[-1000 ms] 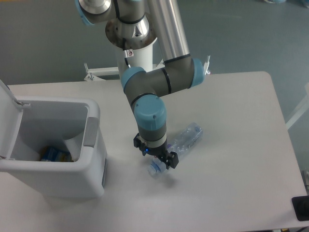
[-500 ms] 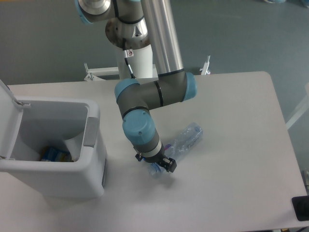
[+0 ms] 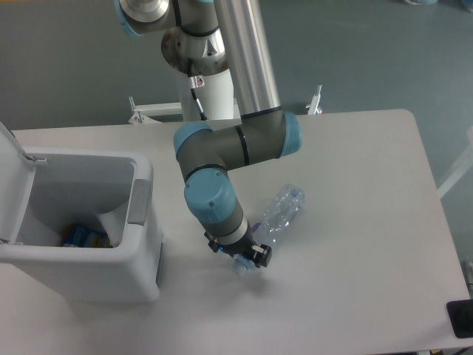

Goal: Place the trash in the trash can
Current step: 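Grasp the water bottle by its cap end and lift it upright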

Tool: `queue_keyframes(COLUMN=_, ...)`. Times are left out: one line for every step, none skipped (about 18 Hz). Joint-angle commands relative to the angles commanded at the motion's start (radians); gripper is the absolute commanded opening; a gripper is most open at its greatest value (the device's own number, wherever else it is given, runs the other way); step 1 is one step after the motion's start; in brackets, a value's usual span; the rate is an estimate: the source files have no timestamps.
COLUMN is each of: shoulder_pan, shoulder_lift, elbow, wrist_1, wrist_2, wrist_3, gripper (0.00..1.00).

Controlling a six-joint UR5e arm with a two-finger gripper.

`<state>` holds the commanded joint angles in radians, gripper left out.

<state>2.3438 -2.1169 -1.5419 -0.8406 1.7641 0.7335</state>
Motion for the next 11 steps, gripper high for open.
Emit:
queue_keyframes(shoulder_pan=0.020, shoulder_lift=0.000, elbow=0.031, wrist_1=-0.002, wrist_2=-0.017, wrist_3=-0.031, gripper=0.34)
queue_keyframes(shoulder_pan=0.046, shoulder_lift=-0.002, elbow=0.061, wrist_1=-0.002, wrist_2=-0.046, wrist_3=-0.055, gripper=0.34)
queue_keyframes(shoulder_pan=0.070, shoulder_lift=-0.002, elbow=0.094, wrist_1=-0.002, wrist_2=-0.092, wrist_3=-0.080, gripper=0.34)
queue_keyframes(shoulder_pan=0.095, shoulder_lift=-0.002, elbow=0.124, wrist_1=-0.002, wrist_2=-0.151, wrist_3=-0.110, gripper=0.34)
queue_keyframes(shoulder_pan=0.117, shoulder_lift=0.002, elbow=0.153, wrist_1=-0.002, wrist_2=-0.220, wrist_3=-0.146, gripper=0.34)
queue_keyframes(shoulder_pan=0.135, shoulder_lift=0.003, elbow=0.183, wrist_1=0.000, wrist_2=-0.292, wrist_3=-0.182, gripper=0.34)
queue_keyframes(shoulder_pan=0.146, shoulder_lift=0.009, elbow=0.210, wrist_1=0.000, wrist_2=-0.361, wrist_3=-0.222, gripper=0.34)
queue_keyframes(shoulder_pan=0.158, shoulder_lift=0.017, elbow=0.235, wrist_1=0.000, wrist_2=-0.426, wrist_3=-0.265, gripper=0.34)
queue_keyframes(shoulder_pan=0.166, shoulder_lift=0.024, elbow=0.256, wrist_1=0.000, wrist_2=-0.486, wrist_3=-0.313, gripper=0.35)
queue_keyframes(shoulder_pan=0.169, shoulder_lift=0.032, elbow=0.278, wrist_1=0.002, wrist_2=-0.532, wrist_3=-0.359, gripper=0.35)
queue_keyframes(shoulder_pan=0.169, shoulder_lift=0.041, elbow=0.295, wrist_1=0.002, wrist_2=-0.567, wrist_3=-0.391, gripper=0.35)
